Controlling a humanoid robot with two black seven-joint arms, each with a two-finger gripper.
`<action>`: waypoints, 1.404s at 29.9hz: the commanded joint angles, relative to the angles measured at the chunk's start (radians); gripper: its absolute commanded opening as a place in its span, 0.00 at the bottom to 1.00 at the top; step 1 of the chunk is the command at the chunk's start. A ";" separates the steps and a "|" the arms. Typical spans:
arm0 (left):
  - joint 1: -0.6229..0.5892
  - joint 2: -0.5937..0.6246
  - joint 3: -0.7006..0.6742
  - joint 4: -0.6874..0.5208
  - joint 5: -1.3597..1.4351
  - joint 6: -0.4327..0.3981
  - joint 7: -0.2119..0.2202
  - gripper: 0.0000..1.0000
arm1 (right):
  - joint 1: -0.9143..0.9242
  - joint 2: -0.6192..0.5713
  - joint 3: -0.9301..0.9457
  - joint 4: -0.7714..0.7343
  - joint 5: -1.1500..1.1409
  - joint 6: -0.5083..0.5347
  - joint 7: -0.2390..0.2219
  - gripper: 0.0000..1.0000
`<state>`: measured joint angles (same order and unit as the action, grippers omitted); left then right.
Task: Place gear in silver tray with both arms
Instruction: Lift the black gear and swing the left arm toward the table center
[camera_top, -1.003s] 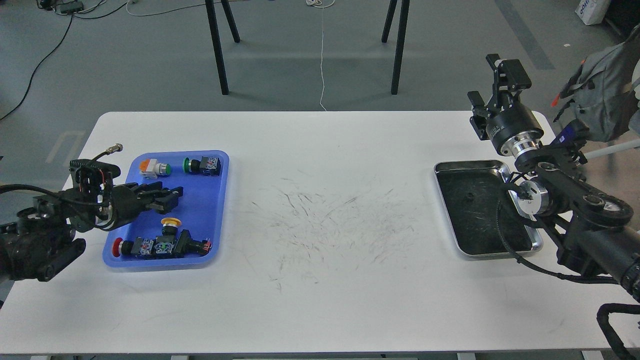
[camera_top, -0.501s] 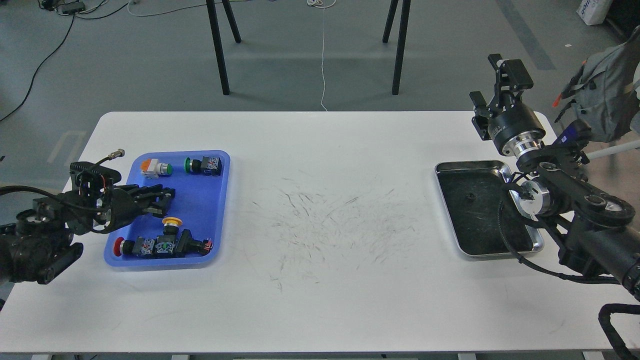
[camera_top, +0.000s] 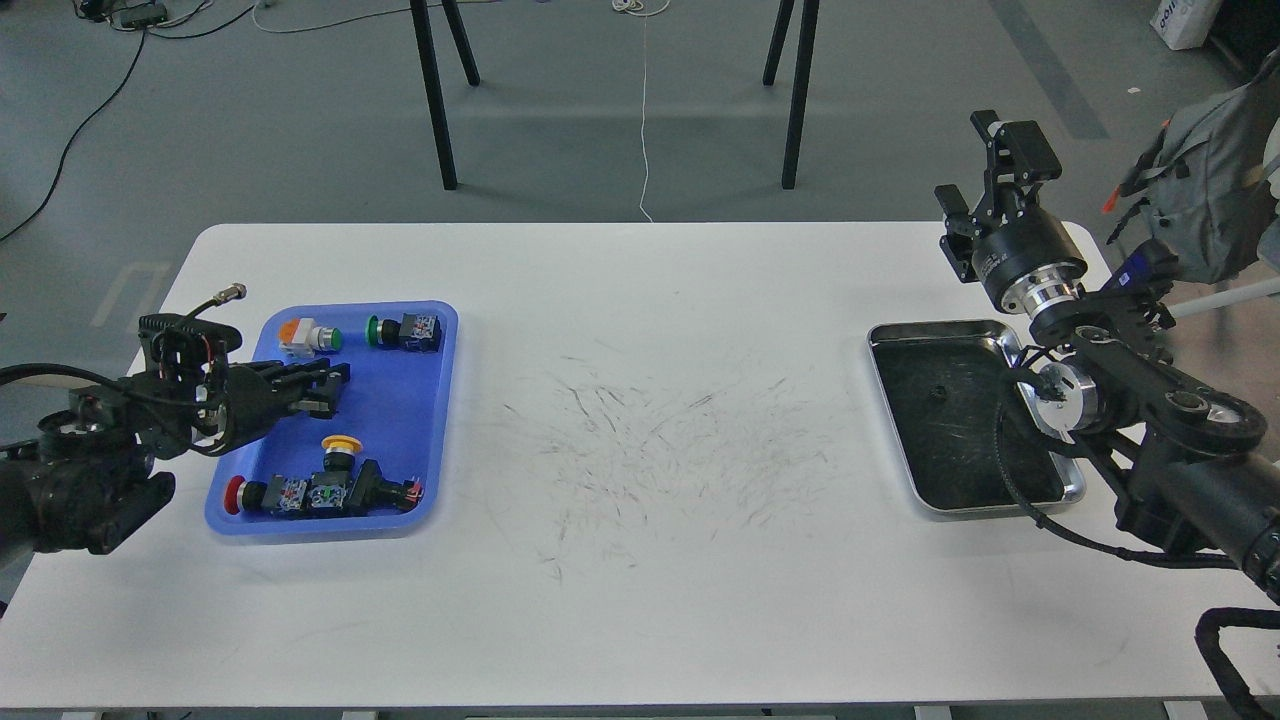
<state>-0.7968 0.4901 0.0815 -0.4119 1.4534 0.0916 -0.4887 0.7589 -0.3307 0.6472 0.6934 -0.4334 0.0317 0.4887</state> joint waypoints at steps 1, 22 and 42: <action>0.004 0.005 0.001 -0.007 -0.021 -0.003 0.000 0.20 | 0.000 0.002 -0.014 0.000 -0.001 -0.001 0.000 0.94; -0.085 0.080 -0.020 -0.105 -0.346 -0.138 0.000 0.15 | 0.000 0.004 -0.021 0.000 -0.001 -0.004 0.000 0.95; -0.305 -0.171 0.026 -0.387 -0.266 -0.158 0.000 0.11 | 0.042 -0.005 -0.049 -0.006 -0.004 -0.006 0.000 0.95</action>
<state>-1.0987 0.4001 0.1048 -0.7987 1.1229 -0.0662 -0.4886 0.7940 -0.3316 0.5983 0.6919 -0.4358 0.0260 0.4887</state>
